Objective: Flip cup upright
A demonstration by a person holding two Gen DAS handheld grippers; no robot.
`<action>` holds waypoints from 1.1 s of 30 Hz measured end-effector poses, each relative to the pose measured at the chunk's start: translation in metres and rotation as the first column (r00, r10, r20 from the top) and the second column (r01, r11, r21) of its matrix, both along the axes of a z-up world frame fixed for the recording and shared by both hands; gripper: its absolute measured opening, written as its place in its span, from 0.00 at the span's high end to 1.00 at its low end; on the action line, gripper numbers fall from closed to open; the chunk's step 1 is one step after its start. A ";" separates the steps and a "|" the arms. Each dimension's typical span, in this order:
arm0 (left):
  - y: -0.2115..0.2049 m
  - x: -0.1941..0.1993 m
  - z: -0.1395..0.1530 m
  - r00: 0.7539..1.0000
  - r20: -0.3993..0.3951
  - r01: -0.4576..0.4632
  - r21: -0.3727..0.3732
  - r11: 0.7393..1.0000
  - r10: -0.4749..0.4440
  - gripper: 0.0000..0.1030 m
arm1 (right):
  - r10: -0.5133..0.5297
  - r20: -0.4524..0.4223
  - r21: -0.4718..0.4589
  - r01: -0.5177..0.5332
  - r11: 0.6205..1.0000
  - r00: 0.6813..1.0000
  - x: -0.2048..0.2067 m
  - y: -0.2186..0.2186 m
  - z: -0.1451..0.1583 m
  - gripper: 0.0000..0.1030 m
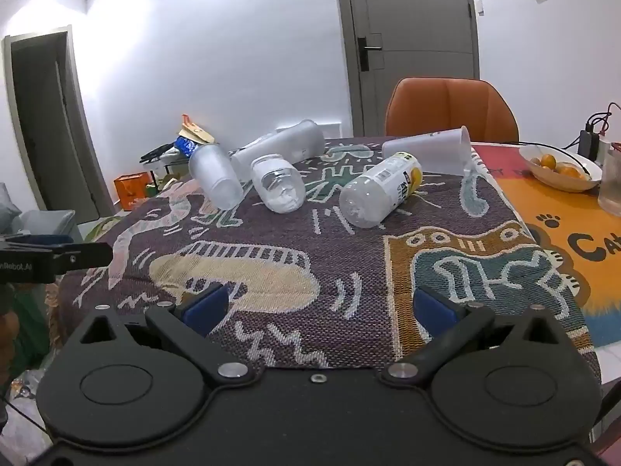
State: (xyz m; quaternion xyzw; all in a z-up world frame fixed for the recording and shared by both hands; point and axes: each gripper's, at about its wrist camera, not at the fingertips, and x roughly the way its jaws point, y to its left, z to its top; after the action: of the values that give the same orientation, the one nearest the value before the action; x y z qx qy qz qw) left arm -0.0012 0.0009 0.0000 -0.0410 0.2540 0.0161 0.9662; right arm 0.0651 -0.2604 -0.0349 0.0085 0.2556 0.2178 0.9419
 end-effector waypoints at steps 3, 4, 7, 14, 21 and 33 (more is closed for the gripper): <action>-0.002 -0.003 0.003 1.000 0.010 0.003 0.021 1.000 -0.003 0.00 | -0.003 -0.002 -0.008 0.003 1.000 1.000 0.000 0.000 0.000 0.00; 0.000 -0.002 0.003 1.000 -0.001 0.003 0.015 1.000 -0.003 0.00 | -0.005 -0.002 -0.006 0.005 1.000 1.000 0.001 0.000 0.000 0.00; -0.004 0.002 0.002 1.000 -0.015 0.004 0.015 1.000 -0.004 0.00 | -0.003 -0.005 -0.008 0.003 1.000 1.000 0.000 0.001 0.000 0.00; -0.001 0.000 -0.001 1.000 -0.008 0.004 -0.002 1.000 -0.004 0.00 | -0.006 -0.009 -0.001 0.006 1.000 1.000 0.002 0.000 -0.002 0.00; -0.001 0.000 0.000 1.000 -0.005 0.003 -0.003 1.000 -0.003 0.00 | -0.007 -0.001 -0.005 0.007 1.000 1.000 0.000 0.000 0.001 0.00; 0.001 -0.002 0.003 1.000 0.002 0.004 -0.006 1.000 -0.004 0.00 | -0.008 0.006 -0.005 0.008 1.000 1.000 -0.001 -0.001 0.003 0.00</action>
State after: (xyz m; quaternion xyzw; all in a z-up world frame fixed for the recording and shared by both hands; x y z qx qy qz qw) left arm -0.0032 0.0015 0.0034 -0.0435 0.2533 0.0134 0.9663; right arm 0.0642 -0.2613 -0.0322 0.0064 0.2534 0.2134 0.9435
